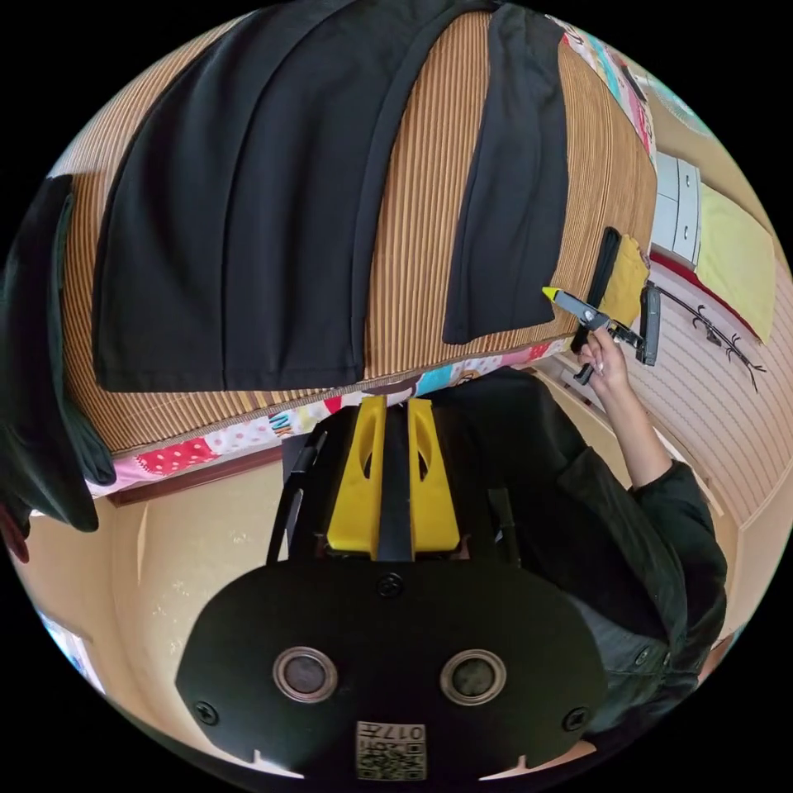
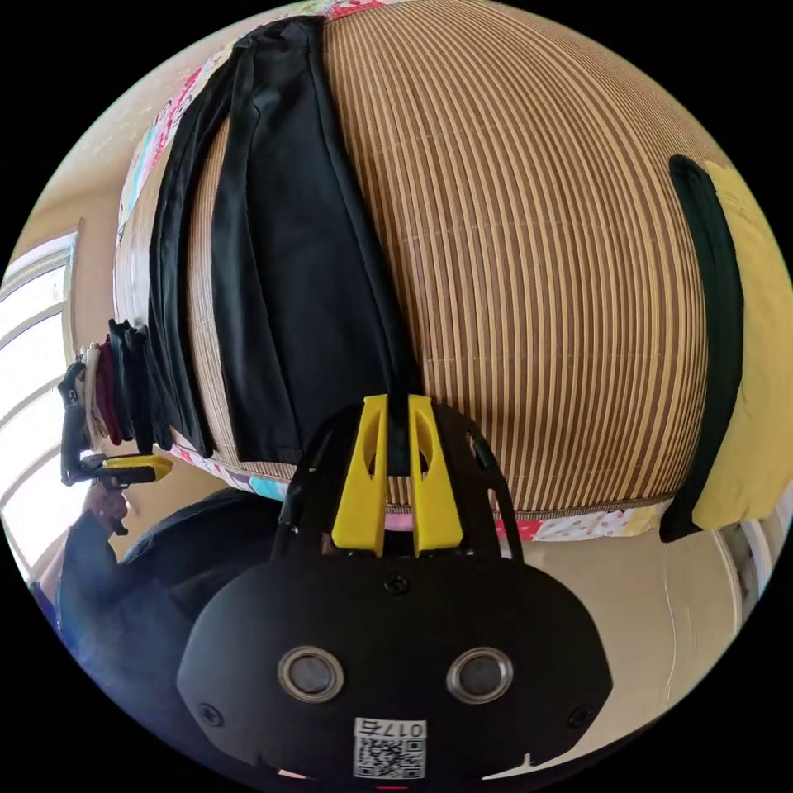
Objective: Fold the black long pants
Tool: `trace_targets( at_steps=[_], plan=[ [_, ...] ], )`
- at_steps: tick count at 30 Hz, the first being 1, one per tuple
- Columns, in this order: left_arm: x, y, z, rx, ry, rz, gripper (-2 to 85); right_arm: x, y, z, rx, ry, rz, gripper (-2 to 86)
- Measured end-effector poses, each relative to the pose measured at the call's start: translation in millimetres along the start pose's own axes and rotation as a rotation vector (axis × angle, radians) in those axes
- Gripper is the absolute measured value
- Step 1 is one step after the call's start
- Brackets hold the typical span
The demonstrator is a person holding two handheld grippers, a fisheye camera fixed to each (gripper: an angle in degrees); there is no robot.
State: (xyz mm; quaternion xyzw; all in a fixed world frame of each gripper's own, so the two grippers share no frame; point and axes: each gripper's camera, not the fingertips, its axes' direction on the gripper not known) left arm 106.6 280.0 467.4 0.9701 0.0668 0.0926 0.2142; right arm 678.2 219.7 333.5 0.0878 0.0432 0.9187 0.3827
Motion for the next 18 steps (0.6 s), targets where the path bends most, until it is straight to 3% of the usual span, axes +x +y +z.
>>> trace_targets(
  at_steps=[2,5,9,13,18],
  plan=[
    [-9,4,-1,-0.003,-0.014,-0.016,5.1,-9,4,4,0.003,0.000,-0.073,3.1],
    [-25,8,-5,0.008,-0.010,-0.049,5.1,-10,33,-18,0.189,0.091,-0.084,2.3],
    [-39,10,-9,0.060,0.015,-0.068,5.1,34,90,-24,0.398,0.072,0.220,2.0],
    [-45,7,-5,0.070,0.005,-0.070,5.4,50,98,39,0.279,0.084,0.367,2.3],
    [-49,-2,-5,0.063,-0.066,-0.044,6.5,10,73,76,0.179,0.203,0.440,2.9]
  ],
)
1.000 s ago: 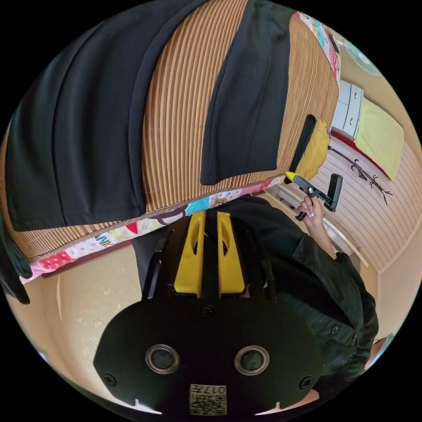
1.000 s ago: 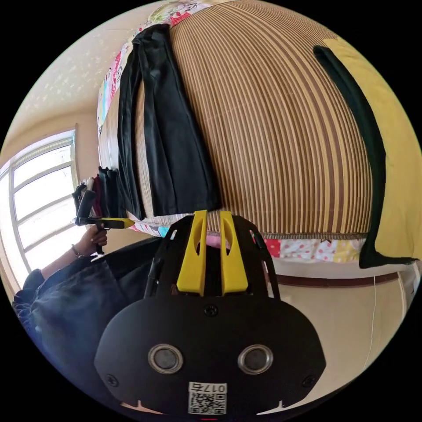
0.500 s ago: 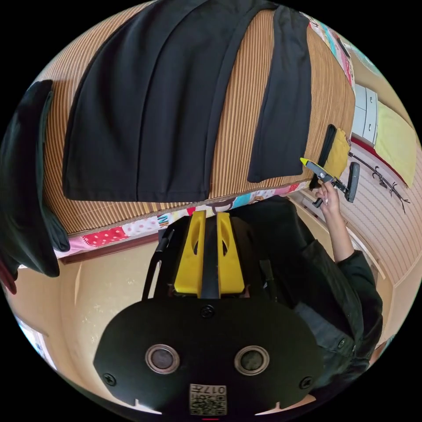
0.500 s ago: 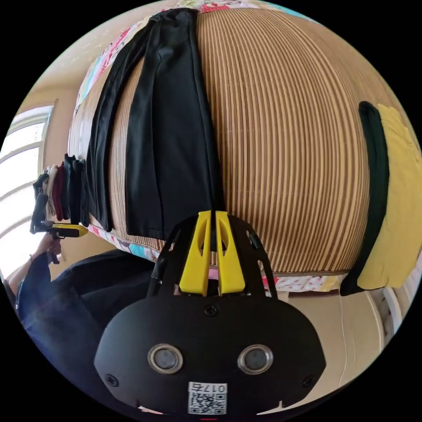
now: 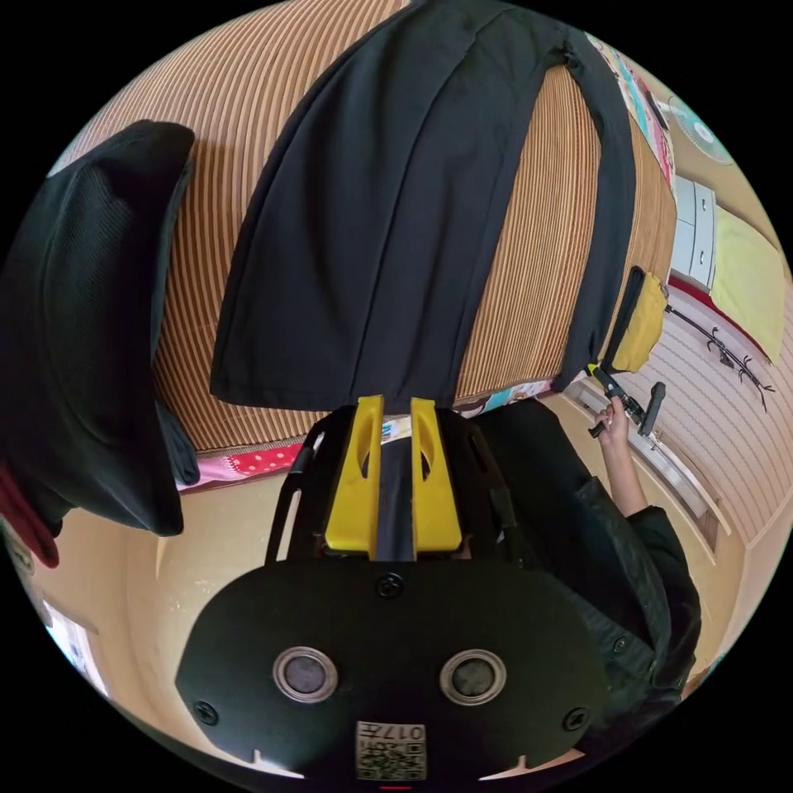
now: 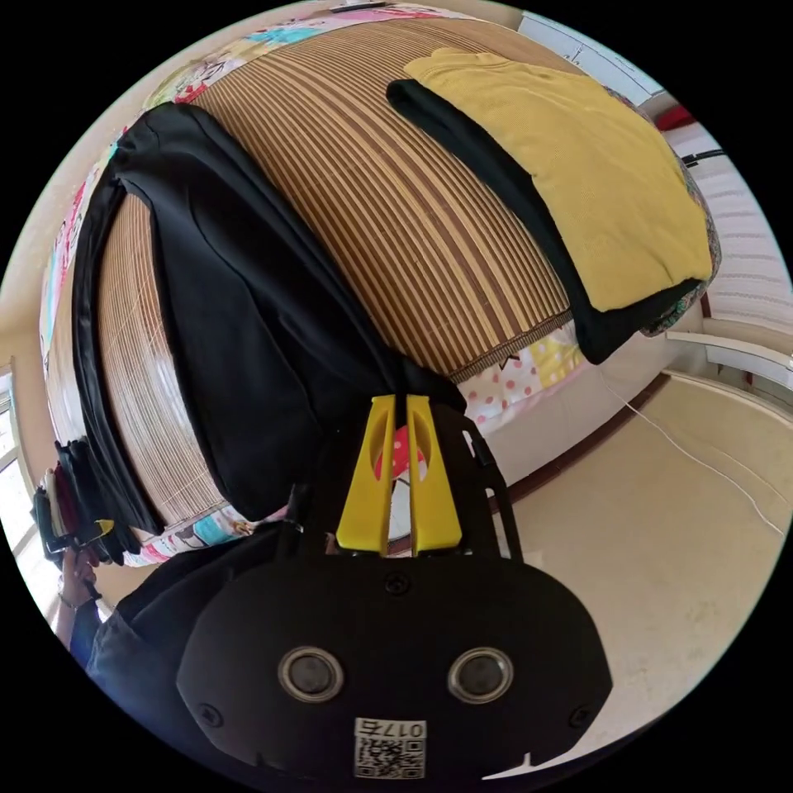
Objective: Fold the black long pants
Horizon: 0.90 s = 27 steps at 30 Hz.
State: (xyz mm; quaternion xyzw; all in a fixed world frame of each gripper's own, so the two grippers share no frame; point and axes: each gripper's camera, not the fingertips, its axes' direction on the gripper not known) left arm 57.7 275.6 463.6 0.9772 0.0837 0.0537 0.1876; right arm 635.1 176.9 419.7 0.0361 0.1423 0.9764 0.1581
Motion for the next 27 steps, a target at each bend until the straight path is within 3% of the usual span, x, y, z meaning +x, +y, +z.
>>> trace_targets(
  at_steps=[11,14,16,19,22,27],
  plan=[
    [-41,-23,41,0.087,-0.180,-0.039,8.6,-28,24,3,0.021,0.042,0.059,4.6],
    [-40,-12,64,0.181,-0.206,-0.037,7.4,-36,35,-2,0.047,0.046,0.060,5.2],
    [-35,3,75,0.244,-0.216,-0.025,2.3,-45,42,-7,0.086,0.053,0.051,5.4],
    [-31,19,96,0.189,-0.175,0.073,0.2,-73,50,-11,0.131,-0.017,-0.029,6.1],
    [-44,41,100,0.254,-0.167,0.029,0.1,-110,54,1,0.111,-0.077,-0.150,7.2],
    [-64,50,106,0.282,-0.057,-0.046,3.8,-165,55,59,-0.085,-0.077,-0.325,7.3]
  ],
)
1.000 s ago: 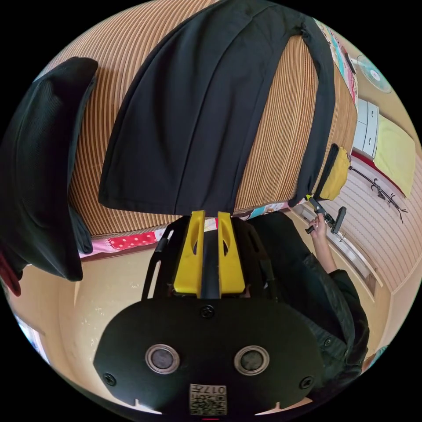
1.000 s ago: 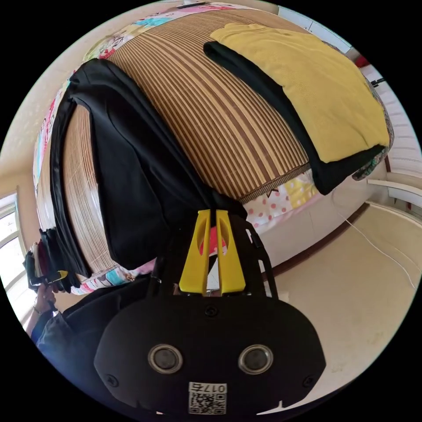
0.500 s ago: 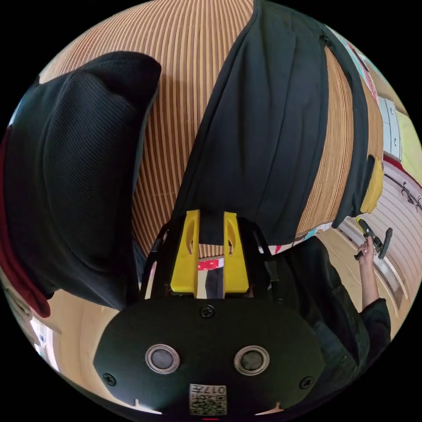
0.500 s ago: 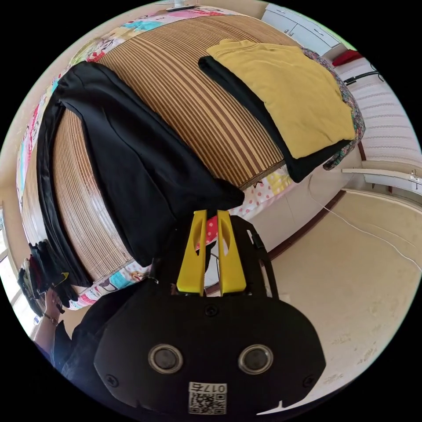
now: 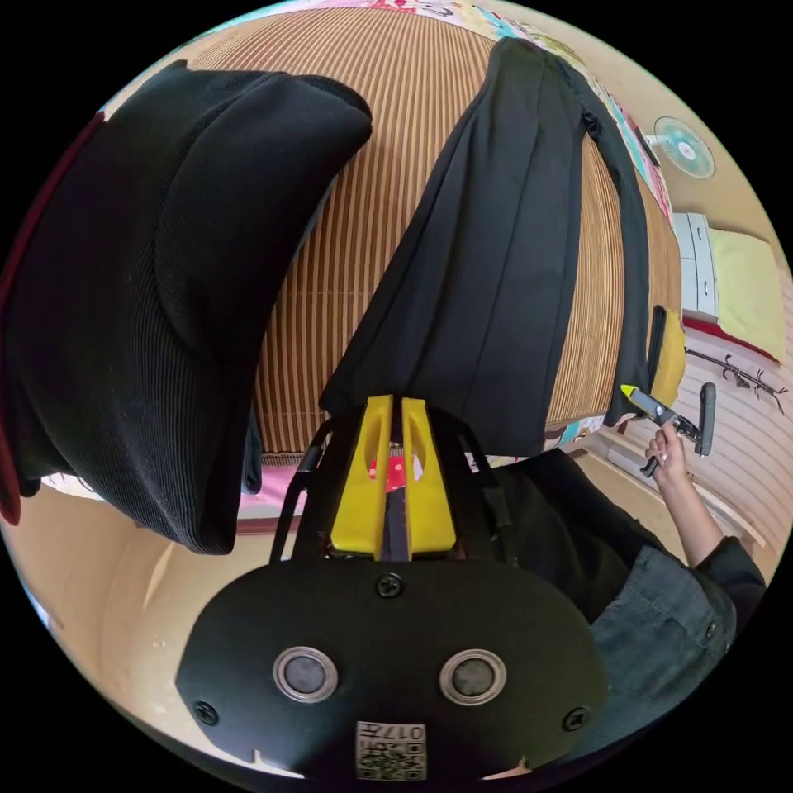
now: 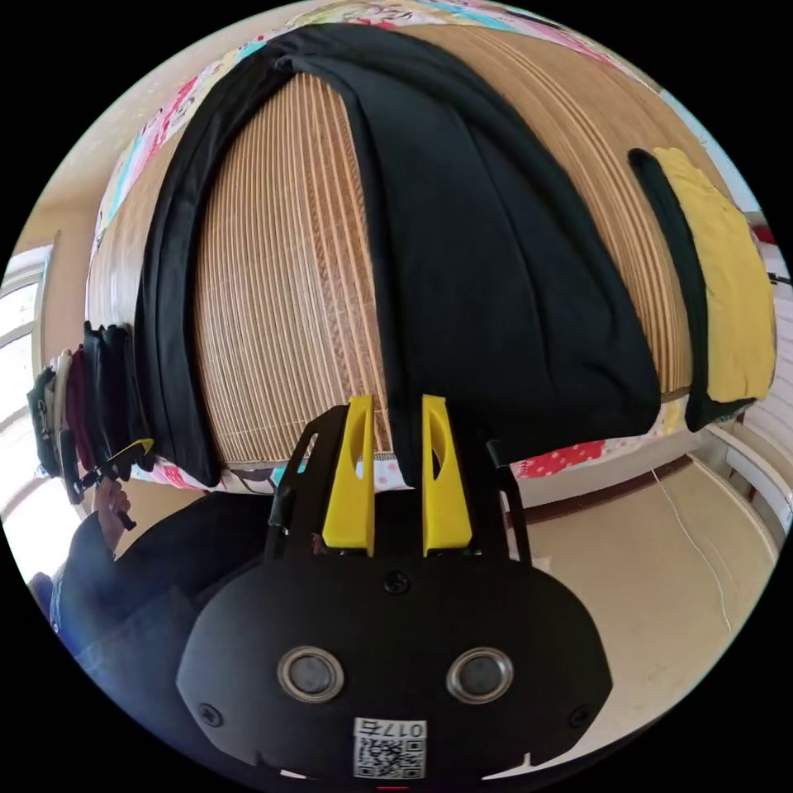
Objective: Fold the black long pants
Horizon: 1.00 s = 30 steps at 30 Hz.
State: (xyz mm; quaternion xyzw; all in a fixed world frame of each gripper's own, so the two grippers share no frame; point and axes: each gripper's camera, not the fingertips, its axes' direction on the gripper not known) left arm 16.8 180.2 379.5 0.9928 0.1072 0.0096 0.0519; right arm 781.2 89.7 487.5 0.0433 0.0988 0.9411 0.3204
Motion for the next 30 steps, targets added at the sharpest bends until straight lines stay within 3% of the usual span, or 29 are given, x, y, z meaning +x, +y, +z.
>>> trace_targets(
  at_steps=[4,7,11,13,16,20,23,30],
  plan=[
    [-3,6,23,-0.092,0.001,0.004,5.5,-11,4,19,-0.064,0.134,0.007,4.2],
    [-2,14,32,-0.106,-0.013,0.010,5.5,-22,26,7,0.005,-0.063,-0.102,3.6],
    [-1,25,43,-0.116,-0.044,-0.014,5.4,-36,51,31,-0.183,-0.146,-0.273,3.7],
    [2,29,39,-0.077,-0.082,-0.039,5.2,-30,61,23,-0.162,-0.174,-0.309,4.0],
    [23,27,22,0.044,-0.093,-0.017,5.2,3,76,-13,-0.030,-0.203,-0.247,5.0],
    [65,10,18,0.106,-0.050,0.059,5.3,90,100,-66,0.174,-0.056,0.068,7.2],
    [110,-9,30,0.107,-0.004,0.120,5.4,151,113,-74,0.141,0.019,0.210,9.1],
    [236,-30,87,0.030,0.102,0.280,5.5,216,150,-75,-0.027,-0.224,0.034,6.2]
  ],
)
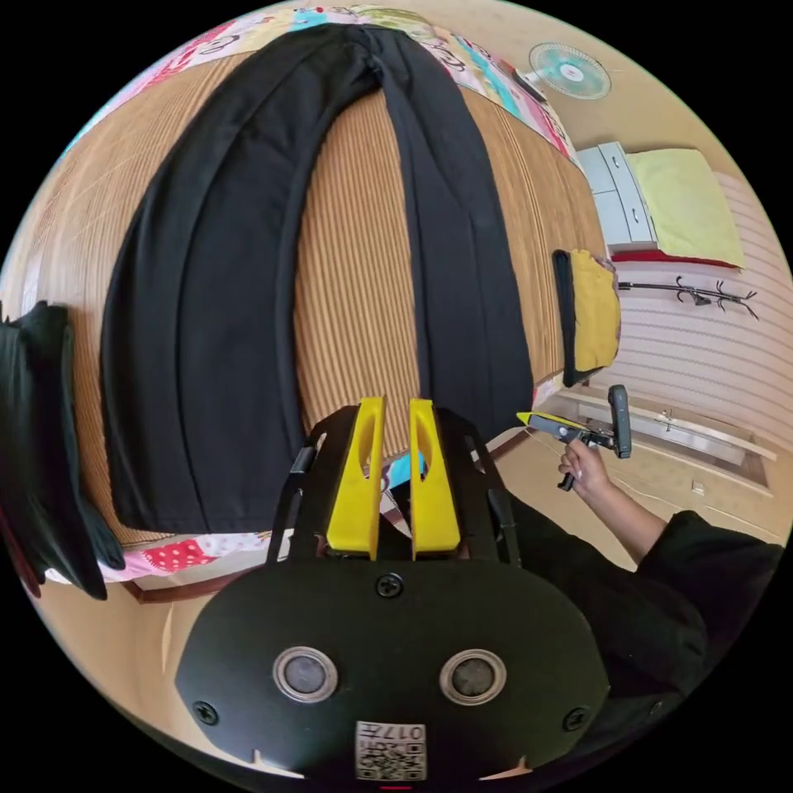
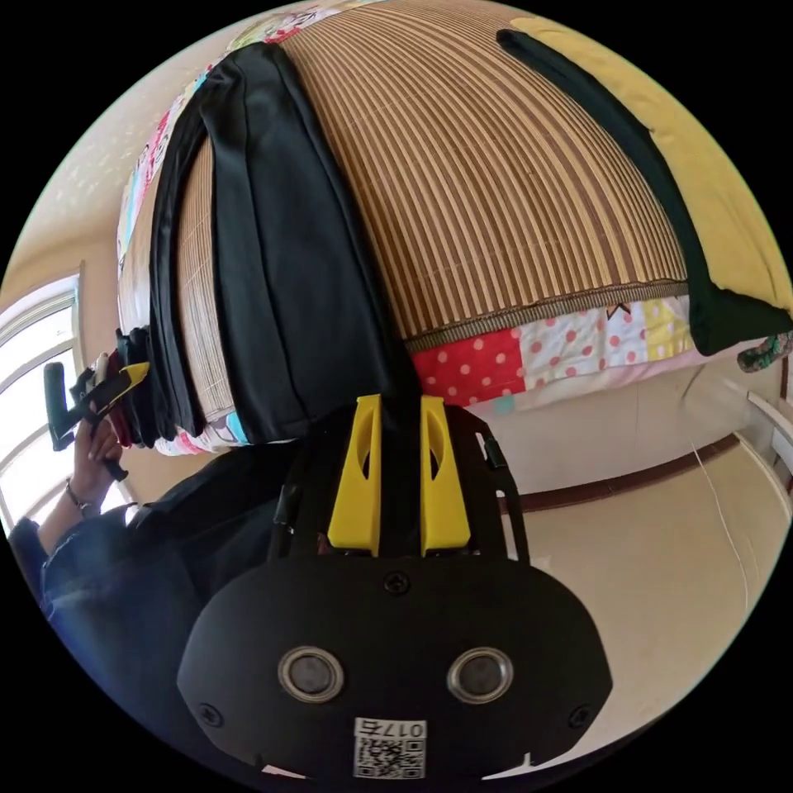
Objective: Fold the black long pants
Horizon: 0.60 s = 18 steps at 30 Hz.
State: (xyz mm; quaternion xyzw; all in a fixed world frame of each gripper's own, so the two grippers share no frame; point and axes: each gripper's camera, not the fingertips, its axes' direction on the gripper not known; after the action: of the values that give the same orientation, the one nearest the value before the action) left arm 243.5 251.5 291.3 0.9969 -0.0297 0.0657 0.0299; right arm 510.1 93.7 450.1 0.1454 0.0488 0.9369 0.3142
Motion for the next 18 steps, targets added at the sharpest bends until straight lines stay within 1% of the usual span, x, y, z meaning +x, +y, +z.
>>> trace_targets(
  at_steps=[1,4,6,9,10,11,14,16,17,18],
  plan=[
    [16,-5,11,-0.015,0.036,0.020,5.7,3,4,-5,-0.001,-0.020,-0.008,5.9],
    [55,-17,35,-0.045,0.145,0.062,7.9,13,25,-41,0.024,-0.188,-0.064,4.7],
    [76,-25,44,-0.059,0.190,0.072,10.5,7,46,-80,0.069,-0.331,-0.176,4.1],
    [112,-38,50,-0.075,0.286,0.095,12.6,-13,65,-126,0.068,-0.427,-0.308,3.4],
    [126,-42,49,-0.077,0.289,0.098,13.1,-18,68,-133,0.064,-0.437,-0.335,3.3],
    [132,-45,49,-0.081,0.276,0.099,13.4,-28,72,-146,0.052,-0.455,-0.391,3.1],
    [160,-57,55,-0.155,0.120,0.129,13.6,-56,76,-172,-0.003,-0.492,-0.532,2.8],
    [172,-59,66,-0.241,-0.041,0.148,10.6,-71,77,-182,-0.049,-0.502,-0.598,2.8],
    [173,-57,68,-0.257,-0.068,0.150,8.6,-81,79,-189,-0.073,-0.487,-0.638,3.0],
    [172,-52,69,-0.259,-0.102,0.145,4.7,-91,83,-198,-0.092,-0.471,-0.692,3.1]
  ],
)
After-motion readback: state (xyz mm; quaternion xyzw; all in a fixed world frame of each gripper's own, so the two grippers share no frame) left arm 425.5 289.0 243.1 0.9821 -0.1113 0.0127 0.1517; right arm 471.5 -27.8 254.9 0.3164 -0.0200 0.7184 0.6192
